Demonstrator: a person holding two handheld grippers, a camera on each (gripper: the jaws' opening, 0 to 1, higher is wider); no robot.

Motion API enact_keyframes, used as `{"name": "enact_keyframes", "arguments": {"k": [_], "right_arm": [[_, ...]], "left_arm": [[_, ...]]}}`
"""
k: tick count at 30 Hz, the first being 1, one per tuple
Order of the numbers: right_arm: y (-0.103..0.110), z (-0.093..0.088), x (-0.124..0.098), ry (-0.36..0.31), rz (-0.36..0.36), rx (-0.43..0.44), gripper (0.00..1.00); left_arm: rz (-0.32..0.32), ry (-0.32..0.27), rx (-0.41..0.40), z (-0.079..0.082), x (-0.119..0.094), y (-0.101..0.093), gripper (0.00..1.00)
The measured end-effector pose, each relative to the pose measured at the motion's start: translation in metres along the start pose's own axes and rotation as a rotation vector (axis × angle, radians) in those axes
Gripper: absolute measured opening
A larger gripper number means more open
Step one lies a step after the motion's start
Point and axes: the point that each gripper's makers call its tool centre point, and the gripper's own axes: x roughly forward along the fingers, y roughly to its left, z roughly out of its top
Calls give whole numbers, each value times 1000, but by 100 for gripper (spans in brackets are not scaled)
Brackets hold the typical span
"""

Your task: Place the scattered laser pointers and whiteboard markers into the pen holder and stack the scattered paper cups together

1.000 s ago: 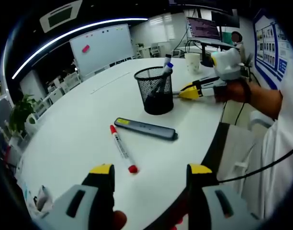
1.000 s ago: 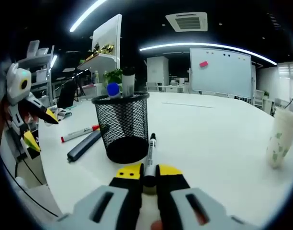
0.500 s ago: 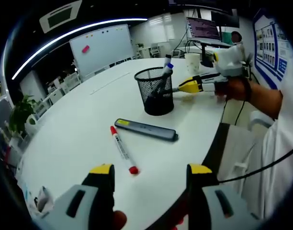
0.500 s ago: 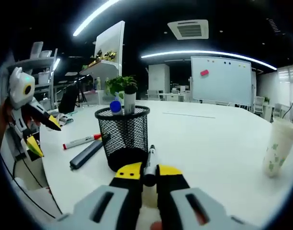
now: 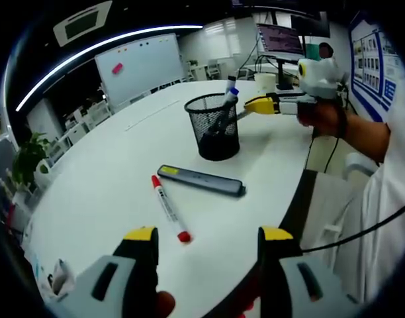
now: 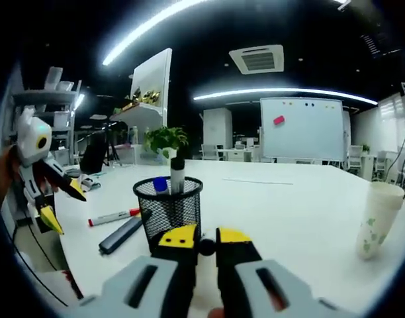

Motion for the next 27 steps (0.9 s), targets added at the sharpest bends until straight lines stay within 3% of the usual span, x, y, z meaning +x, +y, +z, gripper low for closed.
{"name": "enact_keyframes", "arguments": {"k": [12,27], "right_arm": [[-5,21,-1,-73,-16,8,11],[-4,38,0,-96,-8,11,11]], "left_arm": [[3,-2,-4,-1,0,1,60],[22,-27,-16,2,-4,3,60]]}}
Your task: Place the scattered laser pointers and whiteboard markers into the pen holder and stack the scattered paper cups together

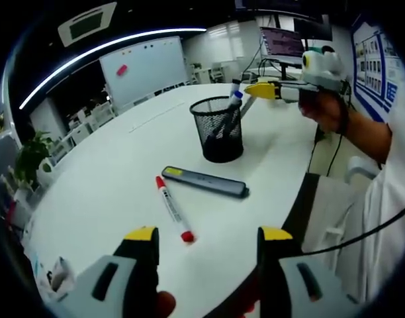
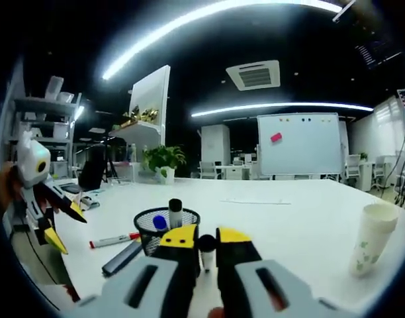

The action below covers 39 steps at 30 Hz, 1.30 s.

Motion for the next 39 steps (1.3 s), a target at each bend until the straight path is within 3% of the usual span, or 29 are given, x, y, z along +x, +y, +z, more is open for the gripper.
{"name": "enact_keyframes", "arguments": {"k": [8,39], "right_arm": [[6,11,2,-10,15,-8,11],[4,22,7,-12,29,-19,11]], "left_arm": [[0,-4,-3,0,-1,0,60],[-2,-1,-2,-1,1,0,59]]}}
